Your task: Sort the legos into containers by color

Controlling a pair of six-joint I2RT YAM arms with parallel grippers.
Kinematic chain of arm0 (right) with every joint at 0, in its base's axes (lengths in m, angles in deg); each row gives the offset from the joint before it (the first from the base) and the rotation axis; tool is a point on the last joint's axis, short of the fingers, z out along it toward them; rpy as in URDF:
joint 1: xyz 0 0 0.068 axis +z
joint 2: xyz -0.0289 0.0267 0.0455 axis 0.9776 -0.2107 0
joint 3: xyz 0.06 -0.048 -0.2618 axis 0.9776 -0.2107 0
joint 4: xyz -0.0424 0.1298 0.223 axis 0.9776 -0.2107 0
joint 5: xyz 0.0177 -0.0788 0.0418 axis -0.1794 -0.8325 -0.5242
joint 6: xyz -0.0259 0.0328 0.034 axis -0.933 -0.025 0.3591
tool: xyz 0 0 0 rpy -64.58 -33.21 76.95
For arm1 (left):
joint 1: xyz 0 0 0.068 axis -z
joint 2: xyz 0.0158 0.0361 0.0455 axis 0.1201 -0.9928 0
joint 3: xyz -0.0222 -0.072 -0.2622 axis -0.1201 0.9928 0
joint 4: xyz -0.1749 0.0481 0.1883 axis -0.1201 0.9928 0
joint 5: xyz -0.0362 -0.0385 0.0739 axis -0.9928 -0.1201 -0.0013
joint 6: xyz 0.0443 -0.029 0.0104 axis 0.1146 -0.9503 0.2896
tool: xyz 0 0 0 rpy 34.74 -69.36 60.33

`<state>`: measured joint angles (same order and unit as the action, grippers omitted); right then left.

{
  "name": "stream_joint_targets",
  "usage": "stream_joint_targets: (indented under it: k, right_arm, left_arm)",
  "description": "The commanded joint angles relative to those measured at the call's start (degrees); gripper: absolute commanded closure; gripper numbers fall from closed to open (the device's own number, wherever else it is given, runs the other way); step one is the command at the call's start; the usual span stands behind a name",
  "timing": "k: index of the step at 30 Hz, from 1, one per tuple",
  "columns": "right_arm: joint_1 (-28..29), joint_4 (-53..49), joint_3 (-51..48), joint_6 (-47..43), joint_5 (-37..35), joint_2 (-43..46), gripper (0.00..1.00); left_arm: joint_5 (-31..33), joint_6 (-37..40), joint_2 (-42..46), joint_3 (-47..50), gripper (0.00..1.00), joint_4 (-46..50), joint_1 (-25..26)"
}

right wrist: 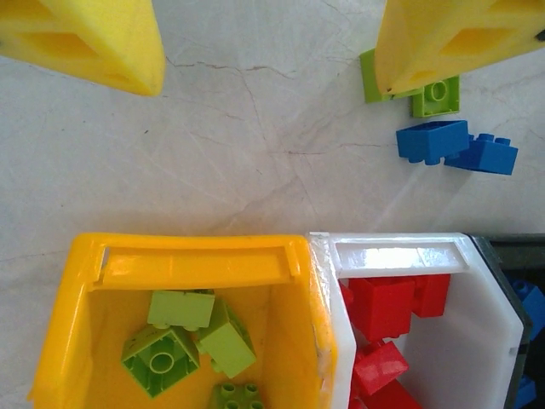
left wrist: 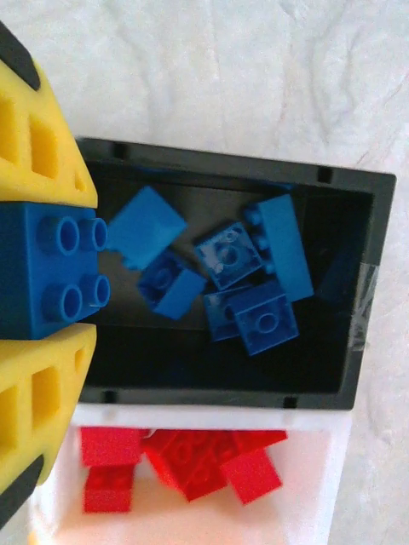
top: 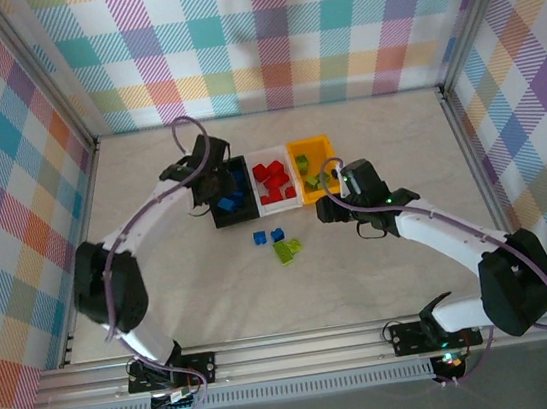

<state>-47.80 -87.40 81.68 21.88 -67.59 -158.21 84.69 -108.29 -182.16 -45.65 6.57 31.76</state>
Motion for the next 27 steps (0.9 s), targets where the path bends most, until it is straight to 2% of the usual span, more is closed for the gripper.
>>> stream_joint_targets:
  k: [1,4,6,10,14,19,27]
  right_arm:
    - [0.66,0.27,-0.57,0.43,1.71,2.0,0.33]
    - [1.49,0.05,-0.89,0.07,2.51,2.21,0.33]
    - [2.02,0.23,-1.27,0.14,3.27,2.33,0.31]
    - [3.61,1.53,-2.19,0.38,5.32,2.05,0.3]
    - [7.01,2.84,-0.93,0.43,5.16,-0.89,0.29]
    - [10.86,5.04,4.07,0.35,4.83,-9.02,0.28]
    - [13.81,5.23,13.34,-0.75,2.56,-22.07,0.3]
  left_arm:
    - [1.78,1.94,-6.06,-5.57,0.71,4.89,-1.33]
    - [2.18,1.96,-11.52,-11.58,0.71,7.65,-1.82]
    - [1.95,2.19,-14.29,-14.91,0.67,9.39,-1.83]
    - [-0.2,1.78,-13.69,-16.47,0.33,9.18,-1.62]
    - [-2.71,1.39,-7.02,-13.98,0.13,7.16,-0.16]
    - [-5.1,-0.2,5.18,-5.16,0.0,3.46,3.59]
    - [-6.0,-6.09,25.88,19.27,0.0,-0.31,6.58]
